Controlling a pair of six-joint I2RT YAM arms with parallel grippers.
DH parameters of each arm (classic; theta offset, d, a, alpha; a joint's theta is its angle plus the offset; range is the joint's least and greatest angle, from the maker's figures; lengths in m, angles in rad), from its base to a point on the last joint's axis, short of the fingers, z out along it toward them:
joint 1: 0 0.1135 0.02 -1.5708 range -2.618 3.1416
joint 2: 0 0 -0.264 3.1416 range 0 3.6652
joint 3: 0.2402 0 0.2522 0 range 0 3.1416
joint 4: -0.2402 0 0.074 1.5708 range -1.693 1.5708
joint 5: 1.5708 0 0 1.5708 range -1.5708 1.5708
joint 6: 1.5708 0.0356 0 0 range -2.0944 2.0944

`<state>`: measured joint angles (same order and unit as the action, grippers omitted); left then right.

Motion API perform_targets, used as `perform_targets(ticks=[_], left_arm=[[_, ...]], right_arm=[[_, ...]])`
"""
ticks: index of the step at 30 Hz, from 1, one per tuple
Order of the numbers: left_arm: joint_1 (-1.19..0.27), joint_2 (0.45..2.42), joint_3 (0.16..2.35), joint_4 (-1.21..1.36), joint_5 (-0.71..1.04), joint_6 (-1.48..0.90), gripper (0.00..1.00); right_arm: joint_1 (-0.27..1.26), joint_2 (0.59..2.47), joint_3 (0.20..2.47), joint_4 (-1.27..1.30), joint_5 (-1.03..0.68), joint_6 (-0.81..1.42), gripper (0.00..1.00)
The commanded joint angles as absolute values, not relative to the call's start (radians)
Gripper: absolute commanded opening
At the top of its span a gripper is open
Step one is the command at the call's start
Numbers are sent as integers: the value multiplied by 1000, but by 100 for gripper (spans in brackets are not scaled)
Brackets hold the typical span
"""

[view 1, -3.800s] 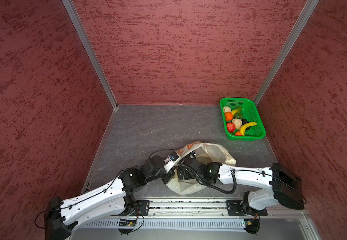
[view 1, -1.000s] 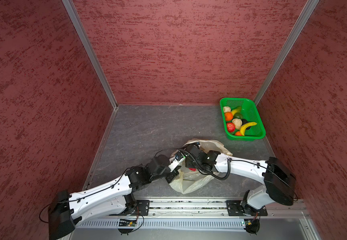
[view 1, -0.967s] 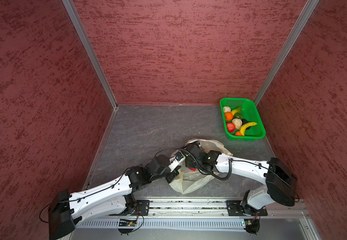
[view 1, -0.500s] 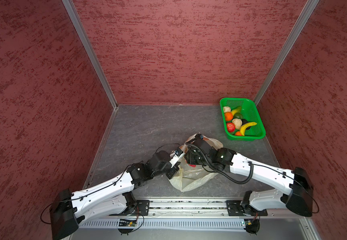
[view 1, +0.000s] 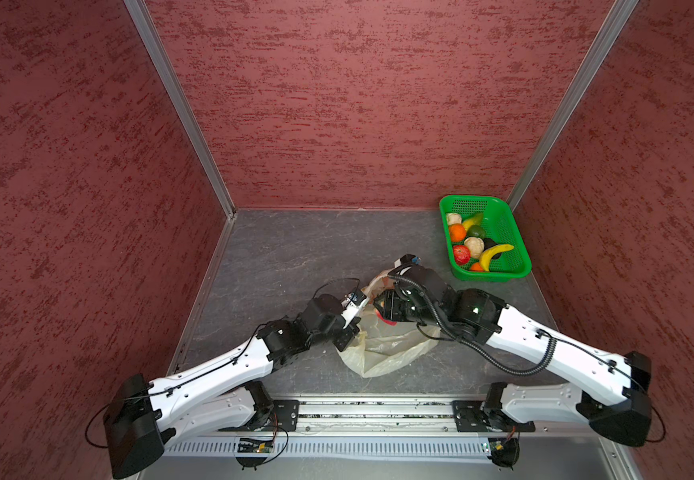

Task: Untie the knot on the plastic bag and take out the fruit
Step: 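Lift the red apple out with the right gripper toward the green basket, then lower the apple into the green basket and open the right gripper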

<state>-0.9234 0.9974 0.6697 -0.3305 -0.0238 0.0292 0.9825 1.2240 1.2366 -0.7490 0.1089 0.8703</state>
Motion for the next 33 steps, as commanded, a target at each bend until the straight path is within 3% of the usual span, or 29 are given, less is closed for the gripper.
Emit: perform_targets(ticks=[1, 12, 19, 27, 33], left_arm=[[-916, 997, 691, -341, -12, 9, 0], [-921, 982, 687, -350, -15, 7, 0], [-924, 954, 683, -373, -2, 9, 0], [-927, 937, 681, -380, 5, 0, 0], [-929, 924, 678, -377, -3, -13, 0]], right_arm=[[931, 1188, 1308, -805, 150, 839, 44], [531, 1162, 1384, -761, 144, 658, 46], [230, 1245, 1339, -614, 155, 556, 46], [65, 1443, 1254, -335, 223, 572, 47], [17, 1640, 1319, -253, 337, 570, 47]])
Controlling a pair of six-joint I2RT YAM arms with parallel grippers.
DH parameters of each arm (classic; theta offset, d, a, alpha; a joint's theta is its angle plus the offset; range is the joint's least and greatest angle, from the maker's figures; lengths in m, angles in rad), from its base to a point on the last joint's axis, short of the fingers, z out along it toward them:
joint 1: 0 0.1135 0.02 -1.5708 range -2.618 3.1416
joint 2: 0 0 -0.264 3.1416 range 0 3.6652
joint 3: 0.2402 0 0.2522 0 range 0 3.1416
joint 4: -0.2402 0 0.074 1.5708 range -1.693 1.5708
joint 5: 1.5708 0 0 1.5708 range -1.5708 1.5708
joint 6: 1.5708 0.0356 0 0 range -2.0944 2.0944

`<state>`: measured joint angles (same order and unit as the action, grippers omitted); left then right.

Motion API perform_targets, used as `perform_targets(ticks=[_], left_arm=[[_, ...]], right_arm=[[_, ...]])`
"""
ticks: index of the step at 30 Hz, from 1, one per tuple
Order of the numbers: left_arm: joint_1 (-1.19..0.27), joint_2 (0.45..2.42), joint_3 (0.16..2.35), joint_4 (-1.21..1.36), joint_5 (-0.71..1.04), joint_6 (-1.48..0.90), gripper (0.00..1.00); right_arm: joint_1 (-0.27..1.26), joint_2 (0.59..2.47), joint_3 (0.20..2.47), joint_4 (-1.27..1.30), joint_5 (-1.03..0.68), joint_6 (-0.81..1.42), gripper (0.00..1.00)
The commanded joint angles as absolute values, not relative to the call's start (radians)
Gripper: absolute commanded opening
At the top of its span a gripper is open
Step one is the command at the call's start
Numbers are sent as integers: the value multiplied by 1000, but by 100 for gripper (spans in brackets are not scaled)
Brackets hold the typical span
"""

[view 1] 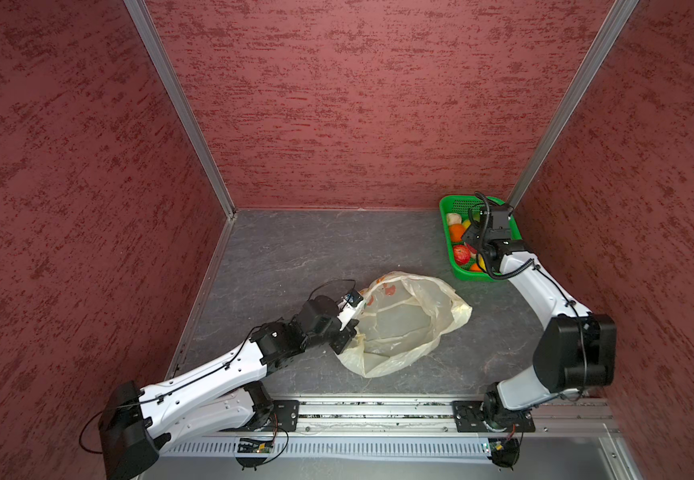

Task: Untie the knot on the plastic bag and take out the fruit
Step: 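Lower the apple into the green basket and open the right gripper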

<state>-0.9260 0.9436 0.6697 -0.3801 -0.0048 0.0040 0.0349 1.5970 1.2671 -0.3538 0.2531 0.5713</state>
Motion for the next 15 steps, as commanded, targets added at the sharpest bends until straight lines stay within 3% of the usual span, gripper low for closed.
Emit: perform_targets(ticks=[1, 10, 15], left_arm=[[-929, 921, 677, -376, -3, -13, 0], [-931, 899, 664, -393, -25, -39, 0], [-931, 896, 665, -405, -31, -42, 0]], right_arm=[[3, 1676, 1340, -246, 344, 564, 47], [-87, 1921, 1531, -239, 417, 502, 49], [-122, 2026, 1638, -273, 429, 516, 61]])
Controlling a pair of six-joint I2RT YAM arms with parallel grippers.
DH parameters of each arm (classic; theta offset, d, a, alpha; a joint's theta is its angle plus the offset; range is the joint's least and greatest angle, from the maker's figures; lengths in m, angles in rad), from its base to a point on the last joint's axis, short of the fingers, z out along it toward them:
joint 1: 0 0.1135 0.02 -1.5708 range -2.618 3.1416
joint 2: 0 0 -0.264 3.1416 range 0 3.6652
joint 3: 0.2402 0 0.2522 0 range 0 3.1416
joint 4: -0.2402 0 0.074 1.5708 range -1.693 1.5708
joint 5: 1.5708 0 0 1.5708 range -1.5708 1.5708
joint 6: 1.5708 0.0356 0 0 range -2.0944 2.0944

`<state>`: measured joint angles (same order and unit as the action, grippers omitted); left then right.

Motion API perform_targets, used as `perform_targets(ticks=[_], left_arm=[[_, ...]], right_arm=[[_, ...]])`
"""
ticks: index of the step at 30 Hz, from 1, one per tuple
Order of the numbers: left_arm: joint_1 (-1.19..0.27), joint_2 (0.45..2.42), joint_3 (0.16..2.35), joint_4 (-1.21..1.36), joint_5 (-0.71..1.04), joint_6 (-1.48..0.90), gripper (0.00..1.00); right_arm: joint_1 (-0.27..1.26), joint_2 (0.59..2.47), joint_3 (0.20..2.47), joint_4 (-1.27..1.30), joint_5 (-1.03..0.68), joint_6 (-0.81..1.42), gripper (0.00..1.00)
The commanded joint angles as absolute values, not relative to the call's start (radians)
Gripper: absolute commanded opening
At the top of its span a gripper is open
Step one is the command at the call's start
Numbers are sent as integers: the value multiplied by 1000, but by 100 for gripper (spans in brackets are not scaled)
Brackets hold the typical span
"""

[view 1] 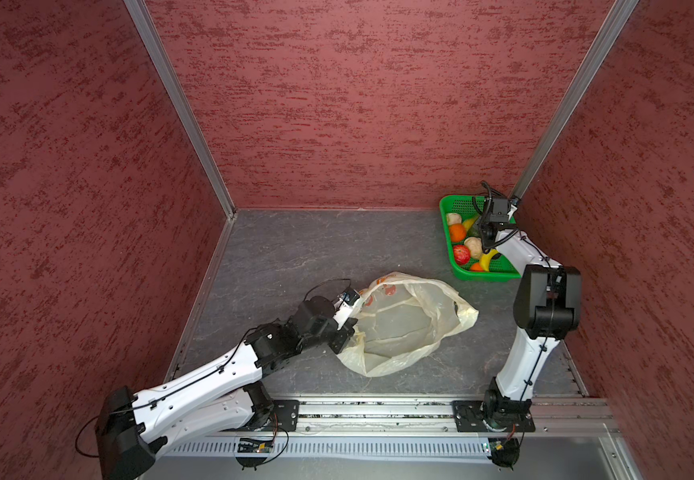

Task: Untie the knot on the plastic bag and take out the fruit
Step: 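Lower the apple into the green basket and open the right gripper, then release the bag edge with the left gripper while the right gripper withdraws from the basket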

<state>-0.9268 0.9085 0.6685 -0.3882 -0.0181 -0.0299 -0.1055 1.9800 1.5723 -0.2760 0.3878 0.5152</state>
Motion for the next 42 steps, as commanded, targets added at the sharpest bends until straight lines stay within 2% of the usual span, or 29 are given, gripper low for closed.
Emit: perform_targets(ticks=[1, 5, 9, 21, 33, 42], left_arm=[[-932, 896, 666, -406, -32, -43, 0], [-932, 899, 670, -411, -39, -48, 0], [-932, 904, 670, -404, -45, -45, 0], [-931, 932, 654, -329, -91, -70, 0], [-869, 948, 632, -233, -102, -110, 0], [-742, 999, 626, -107, -9, -87, 0]], right_arm=[[-127, 2047, 1664, -291, 432, 518, 66], [-129, 2076, 1708, -315, 442, 514, 83], [-130, 2043, 1687, -303, 427, 513, 92], [-54, 1833, 1466, -278, 297, 525, 94], [98, 1461, 1151, -372, 195, 606, 94], [191, 1135, 985, -548, 142, 691, 93]])
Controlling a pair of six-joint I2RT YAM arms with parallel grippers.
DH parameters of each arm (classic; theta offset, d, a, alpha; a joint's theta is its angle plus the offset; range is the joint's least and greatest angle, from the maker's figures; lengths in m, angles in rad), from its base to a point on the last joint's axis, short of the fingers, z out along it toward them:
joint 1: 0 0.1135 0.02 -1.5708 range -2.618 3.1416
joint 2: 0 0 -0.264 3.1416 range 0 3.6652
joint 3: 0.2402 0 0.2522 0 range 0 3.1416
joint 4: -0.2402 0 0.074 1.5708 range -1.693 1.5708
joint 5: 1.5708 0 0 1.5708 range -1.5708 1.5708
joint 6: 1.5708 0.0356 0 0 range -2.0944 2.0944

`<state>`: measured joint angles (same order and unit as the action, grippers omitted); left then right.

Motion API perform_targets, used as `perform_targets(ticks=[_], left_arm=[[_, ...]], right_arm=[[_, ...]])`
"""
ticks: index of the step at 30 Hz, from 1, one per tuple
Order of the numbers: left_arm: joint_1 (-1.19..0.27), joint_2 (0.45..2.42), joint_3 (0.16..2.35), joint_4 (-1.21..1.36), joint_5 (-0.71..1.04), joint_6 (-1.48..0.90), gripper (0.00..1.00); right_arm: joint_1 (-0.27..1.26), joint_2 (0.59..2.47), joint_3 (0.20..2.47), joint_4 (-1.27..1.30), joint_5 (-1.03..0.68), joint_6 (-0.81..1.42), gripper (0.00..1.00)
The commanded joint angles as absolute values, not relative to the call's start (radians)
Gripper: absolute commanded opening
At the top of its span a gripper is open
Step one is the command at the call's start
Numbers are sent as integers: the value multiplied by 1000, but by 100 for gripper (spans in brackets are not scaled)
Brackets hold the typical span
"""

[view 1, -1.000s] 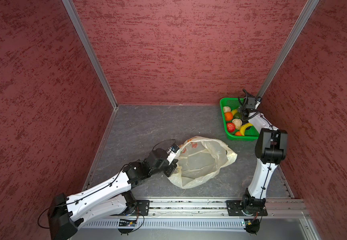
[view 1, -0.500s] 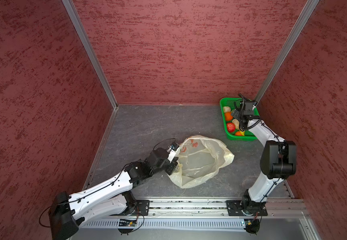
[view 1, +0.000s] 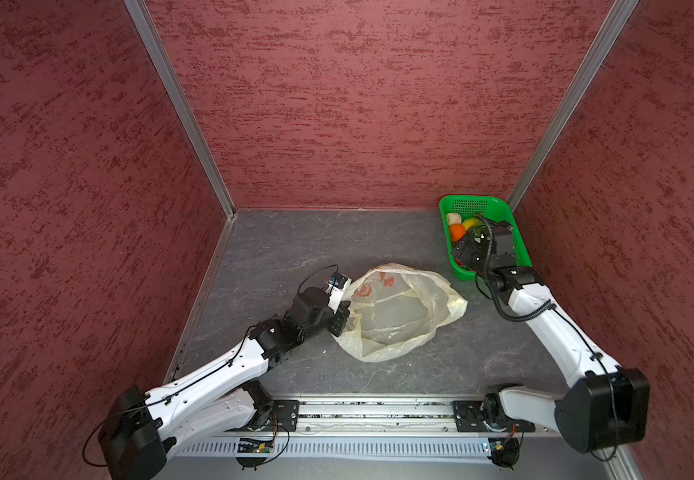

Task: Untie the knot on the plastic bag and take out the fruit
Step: 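Release the bag edge with the left gripper while the right gripper withdraws from the basket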

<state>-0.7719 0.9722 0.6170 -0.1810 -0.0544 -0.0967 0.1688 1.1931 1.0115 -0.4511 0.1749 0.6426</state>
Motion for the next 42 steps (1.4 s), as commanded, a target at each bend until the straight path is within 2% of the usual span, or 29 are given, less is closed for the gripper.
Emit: perform_targets(ticks=[1, 10, 18, 28, 33, 39, 42], left_arm=[[-728, 1016, 633, -93, 0, -80, 0], [-574, 1174, 689, 17, 90, -57, 0], [-499, 1357, 779, 130, 115, -29, 0], [-445, 1639, 993, 176, 216, -33, 0], [-437, 1657, 1026, 157, 250, -52, 36], [-453, 1544, 981, 169, 238, -45, 83], [-470, 1469, 948, 148, 233, -37, 99]], right_arm=[[199, 1106, 975, -569, 133, 697, 94], [277, 911, 930, -727, 40, 748, 93], [355, 763, 826, -769, -3, 811, 94], [426, 759, 775, -723, -16, 827, 95], [438, 761, 771, -713, -12, 825, 96], [441, 765, 746, -684, -30, 815, 98], [442, 784, 739, -660, -37, 792, 98]])
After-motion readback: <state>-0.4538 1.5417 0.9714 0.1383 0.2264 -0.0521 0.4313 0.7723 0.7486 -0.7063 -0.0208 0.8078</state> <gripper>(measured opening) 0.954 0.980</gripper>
